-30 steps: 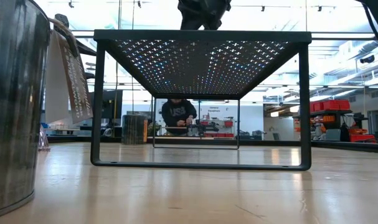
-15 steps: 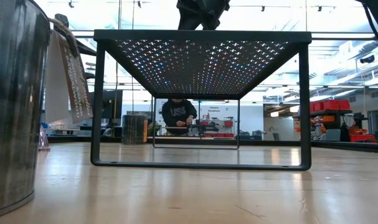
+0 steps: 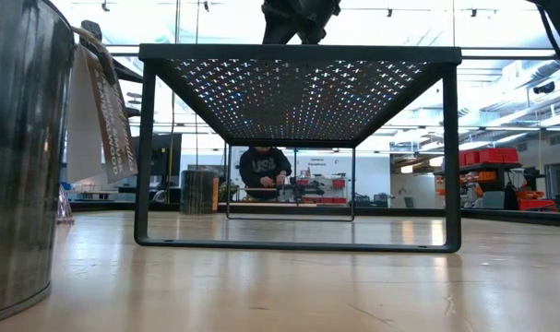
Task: Pick & Place candle stick holders
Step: Put the middle right silver scented candle on the shelf, then put the top silver scented candle on the shelf aligned with the other scented candle
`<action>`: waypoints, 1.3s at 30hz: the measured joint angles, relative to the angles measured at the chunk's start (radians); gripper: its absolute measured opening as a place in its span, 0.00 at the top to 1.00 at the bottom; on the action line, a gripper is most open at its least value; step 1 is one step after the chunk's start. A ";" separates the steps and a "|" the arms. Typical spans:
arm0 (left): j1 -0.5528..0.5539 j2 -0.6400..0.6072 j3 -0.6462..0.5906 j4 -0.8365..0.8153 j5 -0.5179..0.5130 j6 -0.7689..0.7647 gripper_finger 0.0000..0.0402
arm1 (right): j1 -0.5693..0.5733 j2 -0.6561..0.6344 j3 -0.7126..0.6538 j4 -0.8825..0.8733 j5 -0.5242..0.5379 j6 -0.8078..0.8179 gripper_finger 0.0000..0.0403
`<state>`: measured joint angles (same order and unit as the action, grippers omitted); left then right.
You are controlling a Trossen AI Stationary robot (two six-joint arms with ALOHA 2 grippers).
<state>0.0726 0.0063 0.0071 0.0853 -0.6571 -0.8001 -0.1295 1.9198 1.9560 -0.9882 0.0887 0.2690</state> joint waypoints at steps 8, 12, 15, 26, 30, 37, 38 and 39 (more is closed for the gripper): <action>0.000 0.000 0.000 0.000 0.000 0.000 0.29 | 0.000 0.000 0.000 -0.006 0.012 -0.002 0.06; 0.000 0.000 0.000 0.000 0.000 0.000 0.29 | 0.000 -0.001 0.000 -0.009 0.052 0.007 0.03; 0.000 0.000 0.000 0.000 0.000 0.000 0.29 | 0.000 -0.002 0.000 -0.011 0.051 0.006 0.01; 0.000 0.000 0.000 0.000 0.000 0.000 0.29 | -0.001 -0.002 0.000 0.018 0.058 -0.015 0.01; 0.000 0.000 0.000 0.000 0.000 0.001 0.29 | -0.001 -0.002 0.000 0.022 0.088 -0.035 0.01; 0.000 0.000 0.000 0.003 0.000 0.003 0.29 | -0.004 -0.024 0.000 0.030 0.178 -0.052 0.01; 0.000 0.000 0.000 0.005 -0.002 0.002 0.29 | -0.005 -0.035 0.000 0.034 0.192 -0.052 0.01; 0.000 0.000 0.000 0.012 -0.011 0.001 0.29 | -0.007 -0.043 0.000 0.035 0.207 -0.050 0.01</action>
<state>0.0723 0.0063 0.0067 0.0971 -0.6680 -0.7996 -0.1365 1.8771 1.9560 -0.9532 0.2954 0.2193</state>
